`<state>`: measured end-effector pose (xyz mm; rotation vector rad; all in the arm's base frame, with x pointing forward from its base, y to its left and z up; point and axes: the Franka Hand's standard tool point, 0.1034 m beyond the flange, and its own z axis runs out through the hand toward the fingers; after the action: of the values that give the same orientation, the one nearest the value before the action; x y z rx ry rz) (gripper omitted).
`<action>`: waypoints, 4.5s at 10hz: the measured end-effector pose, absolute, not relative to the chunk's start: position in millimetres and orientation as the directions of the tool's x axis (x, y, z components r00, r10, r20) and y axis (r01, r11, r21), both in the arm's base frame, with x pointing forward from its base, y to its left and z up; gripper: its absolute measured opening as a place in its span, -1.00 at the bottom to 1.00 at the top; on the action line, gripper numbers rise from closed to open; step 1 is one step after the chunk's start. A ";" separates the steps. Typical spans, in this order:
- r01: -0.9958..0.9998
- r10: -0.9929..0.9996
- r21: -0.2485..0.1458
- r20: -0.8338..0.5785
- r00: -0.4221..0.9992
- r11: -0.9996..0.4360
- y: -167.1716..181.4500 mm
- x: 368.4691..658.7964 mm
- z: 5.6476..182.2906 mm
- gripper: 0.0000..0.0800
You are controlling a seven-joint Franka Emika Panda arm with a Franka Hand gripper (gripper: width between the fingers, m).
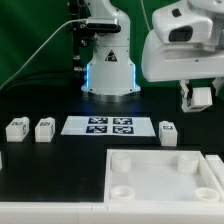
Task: Assemble one leg
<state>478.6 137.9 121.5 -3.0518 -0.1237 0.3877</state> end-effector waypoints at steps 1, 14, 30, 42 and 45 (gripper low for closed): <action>0.089 0.099 -0.077 -0.137 0.986 -0.993 134.3 482.8 124.9 -0.27; 0.110 0.055 -0.056 0.595 0.802 -0.992 95.4 599.4 154.4 -0.27; 0.110 0.045 -0.078 0.576 0.816 -0.991 114.6 621.0 87.0 -0.27; 0.065 0.009 -0.078 0.569 0.822 -0.995 115.4 619.3 83.8 0.61; 0.065 0.009 -0.078 0.569 0.822 -0.995 115.4 619.3 83.7 0.62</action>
Offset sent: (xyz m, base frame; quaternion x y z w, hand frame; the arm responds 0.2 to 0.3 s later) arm 0.0809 -0.0271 0.0637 0.0963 0.3175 0.0396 0.9425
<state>619.3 115.4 83.7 -2.9086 -0.0594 -0.9071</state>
